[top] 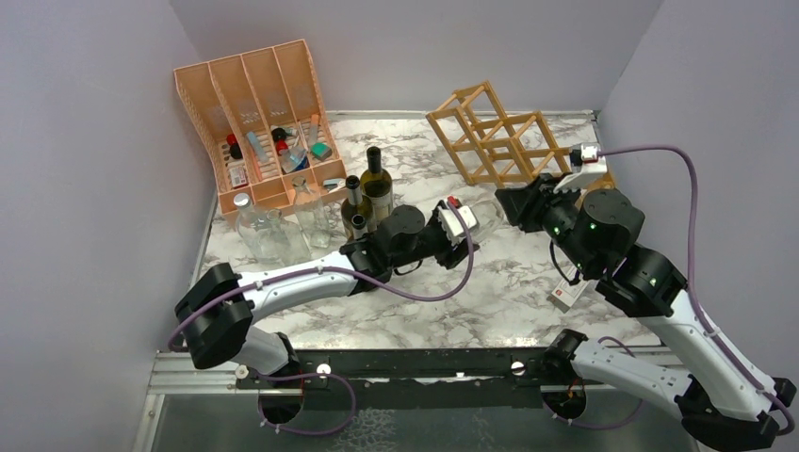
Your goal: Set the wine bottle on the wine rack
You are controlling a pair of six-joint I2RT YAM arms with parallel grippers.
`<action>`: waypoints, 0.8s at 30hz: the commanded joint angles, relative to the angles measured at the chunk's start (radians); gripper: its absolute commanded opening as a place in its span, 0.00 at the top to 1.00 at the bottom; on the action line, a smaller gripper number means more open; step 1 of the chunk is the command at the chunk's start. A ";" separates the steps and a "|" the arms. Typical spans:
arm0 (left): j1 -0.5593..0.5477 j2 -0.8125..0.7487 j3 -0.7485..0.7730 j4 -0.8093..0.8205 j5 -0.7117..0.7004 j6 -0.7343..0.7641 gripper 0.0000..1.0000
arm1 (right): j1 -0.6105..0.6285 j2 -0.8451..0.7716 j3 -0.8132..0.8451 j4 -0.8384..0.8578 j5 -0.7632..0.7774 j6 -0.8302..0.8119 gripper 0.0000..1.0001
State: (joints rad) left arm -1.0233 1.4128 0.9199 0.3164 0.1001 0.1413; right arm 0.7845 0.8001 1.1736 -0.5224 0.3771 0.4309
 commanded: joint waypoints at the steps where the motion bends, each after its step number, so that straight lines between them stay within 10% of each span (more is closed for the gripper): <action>1: 0.003 0.034 0.054 0.018 -0.002 0.053 0.99 | 0.006 -0.035 0.062 0.020 -0.024 0.051 0.98; 6: 0.003 0.020 0.087 0.029 -0.015 0.230 1.00 | 0.006 -0.046 0.092 -0.127 -0.028 0.086 0.38; 8: 0.004 0.010 0.092 0.032 -0.003 0.353 1.00 | 0.006 -0.068 0.101 -0.181 -0.024 0.093 0.29; 24: 0.002 -0.057 0.118 0.022 0.171 1.173 1.00 | 0.006 0.004 0.198 -0.425 -0.163 0.002 0.28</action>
State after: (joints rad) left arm -1.0187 1.4197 0.9627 0.2859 0.1944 1.0374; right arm 0.7845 0.7486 1.3865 -0.8787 0.2993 0.4747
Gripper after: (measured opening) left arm 0.609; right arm 0.719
